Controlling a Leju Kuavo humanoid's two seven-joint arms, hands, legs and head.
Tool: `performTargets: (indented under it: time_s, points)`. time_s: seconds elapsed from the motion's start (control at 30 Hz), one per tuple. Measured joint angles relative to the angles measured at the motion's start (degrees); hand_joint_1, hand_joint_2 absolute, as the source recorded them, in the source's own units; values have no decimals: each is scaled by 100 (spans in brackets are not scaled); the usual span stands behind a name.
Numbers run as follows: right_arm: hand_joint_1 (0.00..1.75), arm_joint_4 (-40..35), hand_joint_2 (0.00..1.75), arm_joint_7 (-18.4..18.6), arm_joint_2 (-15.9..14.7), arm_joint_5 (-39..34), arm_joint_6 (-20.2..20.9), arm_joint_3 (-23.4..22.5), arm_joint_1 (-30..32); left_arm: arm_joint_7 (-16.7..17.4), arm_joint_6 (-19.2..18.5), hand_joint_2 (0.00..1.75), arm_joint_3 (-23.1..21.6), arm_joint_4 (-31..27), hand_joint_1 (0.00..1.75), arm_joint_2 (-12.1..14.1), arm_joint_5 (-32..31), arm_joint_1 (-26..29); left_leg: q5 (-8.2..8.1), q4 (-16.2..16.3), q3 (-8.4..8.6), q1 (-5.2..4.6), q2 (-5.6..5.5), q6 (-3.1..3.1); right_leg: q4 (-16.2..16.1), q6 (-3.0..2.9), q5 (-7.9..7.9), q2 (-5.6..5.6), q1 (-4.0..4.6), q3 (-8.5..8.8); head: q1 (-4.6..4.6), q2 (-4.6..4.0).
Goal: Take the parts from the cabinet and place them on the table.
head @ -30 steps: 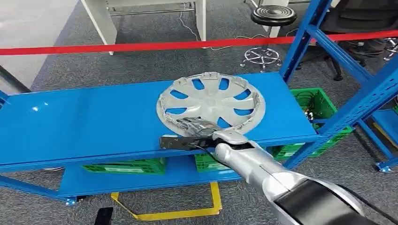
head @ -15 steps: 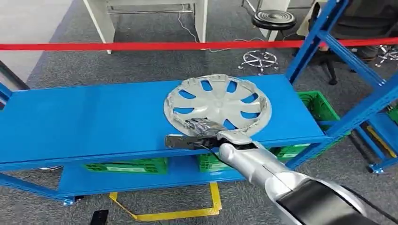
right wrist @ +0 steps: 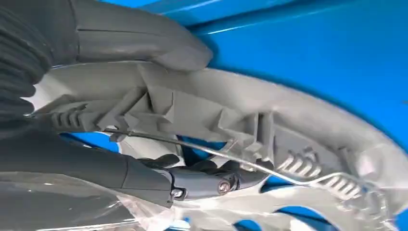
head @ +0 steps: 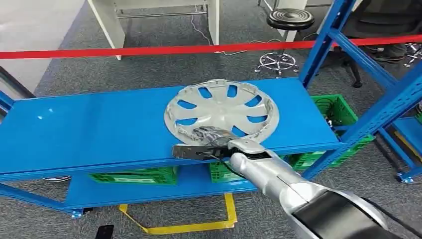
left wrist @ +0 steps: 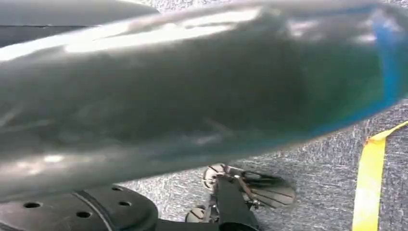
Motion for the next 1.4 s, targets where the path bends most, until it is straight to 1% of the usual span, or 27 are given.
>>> performTargets:
  time_s: [0.07, 0.1, 0.13, 0.17, 0.2, 0.23, 0.27, 0.3, 0.43, 0.5, 0.57, 0.6, 0.67, 0.73, 0.77, 0.8, 0.9, 0.97, 1.0, 1.07, 1.1, 1.13, 1.17, 1.27, 1.3, 1.33, 1.4]
  points:
    - [0, 0, 175, -2, 0, -11, 11, 0, 1, -2, 0, 0, 17, 2, 0, 13, 4, 10, -376, 870, -370, 25, 1, -41, 1, -2, -1, -13, 0, -10, 7, 0]
    - [0, 2, 175, -2, 0, -15, 18, 0, 4, -4, 0, 0, 22, 2, 0, 13, 7, 23, -393, 1053, -438, 38, 1, -56, 1, -1, -1, -11, -2, -9, 0, 0]
    - [0, 2, 175, -2, -2, -20, 22, 0, 2, -7, 0, 0, 26, 2, 0, 22, 7, 29, -273, 957, -369, 55, 2, -68, 2, 1, -1, -8, -8, -6, 7, 0]
    - [134, 2, 175, -2, 0, -22, 26, -2, -3, -9, 0, 0, 31, 2, 0, 33, 7, 28, -48, 606, -193, 74, 2, -77, 4, 6, -2, -3, -14, 2, 4, 0]
    - [175, 2, 175, -2, -2, -26, 33, -4, -5, -15, 0, 0, 33, 2, 0, 46, 7, 26, 206, 116, 52, 96, 4, -91, 7, 18, -8, 4, -26, 14, 7, 0]
    - [175, 2, 175, -2, -2, -33, 46, -7, -9, -17, 0, 0, 35, 2, 0, 50, 7, 24, 432, -412, 317, 118, 5, -110, 19, 46, -19, 14, -35, 22, 4, 0]
    - [175, 4, 175, -2, -2, -37, 59, -9, -11, -17, 0, 0, 35, 2, 0, 48, 7, 17, 352, -626, 433, 103, -4, -127, 39, 97, -33, 38, 3, 10, 5, 0]
    - [175, 7, 175, 0, -7, -46, 70, -11, -22, -20, 0, 0, 35, 4, 0, 39, 7, 4, 337, -716, 449, 90, -8, -52, 71, 131, -36, 73, 10, -29, -17, 0]
    - [175, 9, 175, -13, -13, -61, 116, -26, -44, -31, 9, 0, 44, 7, 0, 61, 7, -3, 375, -732, 439, 81, 17, 118, 35, 263, -38, 83, -25, -89, 0, 0]
    - [175, 15, 175, -39, -46, -74, 199, -35, -78, -28, 31, 0, 46, 7, 0, 59, -7, -19, 382, -733, 430, 65, 36, 180, 550, 281, -382, 62, -23, -305, 53, 0]
    - [175, 20, 175, -55, -59, -85, 254, -42, -79, 29, 66, 0, 46, 15, 0, 59, -35, -14, 383, -732, 416, 34, 53, 213, 1477, 279, -767, 63, -19, -752, 63, 0]
    - [175, 20, 175, -57, -61, -83, 316, -44, -90, 41, 94, 0, 46, 20, 0, 63, -54, -8, 381, -732, 417, 20, 61, 222, 1753, 274, -818, 62, -17, -892, 64, 0]
    - [175, 33, 175, -57, -72, -74, 406, -48, -123, 42, 116, 0, 46, 26, 0, 70, -70, -6, 378, -731, 430, 8, 57, 227, 1522, 251, -545, 61, -15, -783, 66, 0]
    - [175, 31, 175, -48, -72, -57, 496, -48, -169, 35, 129, 0, 48, 26, 0, 68, -70, -8, 375, -729, 450, 7, 39, 222, 591, 202, -58, 61, -9, -308, 68, 0]
    - [175, 31, 175, -46, -74, -48, 533, -46, -191, 31, 131, 0, 48, 26, 0, 63, -70, -10, 372, -729, 451, 8, 36, 214, 184, 172, -2, 61, -2, -126, 68, 0]
    - [175, 31, 175, -44, -76, -39, 551, -46, -217, 20, 136, 0, 48, 26, 0, 63, -68, -16, 358, -695, 422, -36, 22, 171, 45, 169, -54, 70, 18, -51, 64, 0]
    - [175, 31, 175, -63, -74, -39, 575, -44, -209, 18, 142, 0, 48, 26, 0, 59, -63, -17, 414, -743, 421, 5, 10, 76, 76, 132, -35, 73, 47, -43, 57, 0]
    - [175, 31, 175, -63, -70, -37, 592, -44, -211, 15, 146, 0, 48, 26, 0, 63, -57, -16, 306, -653, 393, 14, 1, 18, 11, 61, 19, 34, -9, -4, 50, 0]
    - [175, 31, 175, -61, -70, -35, 592, -42, -208, 13, 151, 0, 50, 26, 0, 68, -55, -17, 120, -388, 278, 11, 1, -2, 11, 39, 19, 21, -12, -6, 31, 0]
    - [175, 31, 175, -57, -70, -31, 599, -42, -198, 7, 151, 0, 55, 26, 0, 79, -44, -12, -320, 542, -134, 30, 1, -44, 11, 25, 16, -2, -11, -15, 44, 0]
    - [175, 31, 175, -48, -70, -24, 601, -42, -195, 4, 153, 0, 59, 26, 0, 85, -31, 0, -453, 943, -318, 31, 1, -60, 13, 24, 15, -5, -10, -20, 35, 0]
    - [175, 31, 175, -46, -70, -22, 608, -42, -197, 2, 153, 0, 61, 28, 0, 85, -26, 14, -416, 1065, -373, 40, 1, -73, 14, 25, 15, -5, -12, -16, 42, 0]
    - [175, 31, 175, -46, -72, -22, 610, -42, -197, 2, 155, 0, 63, 28, 0, 92, -24, 17, -261, 922, -303, 52, 2, -78, 16, 26, 15, -2, -15, -12, 35, 0]
    - [175, 31, 175, -48, -72, -22, 645, -42, -209, -2, 168, 0, 68, 28, 0, 114, -24, 13, 472, -491, 359, 100, 5, -96, 30, 66, -6, 8, -23, 15, 37, 0]
    - [175, 31, 175, -48, -72, -22, 645, -44, -221, -4, 168, 0, 68, 28, 0, 105, -22, 0, 357, -660, 437, 67, 4, -92, 58, 115, -24, 25, 21, -5, 33, 0]
    - [175, 31, 175, -44, -74, -15, 645, -46, -234, -15, 177, 0, 68, 28, 0, 105, -24, -6, 348, -690, 439, 70, 6, -11, 63, 150, -17, 54, 21, -32, 48, 0]
    - [175, 31, 175, -24, -90, 0, 645, -48, -229, -28, 188, 0, 74, 28, 0, 116, -22, 4, 343, -690, 435, 40, 8, 59, 18, 217, 17, 66, -2, -15, 42, 0]
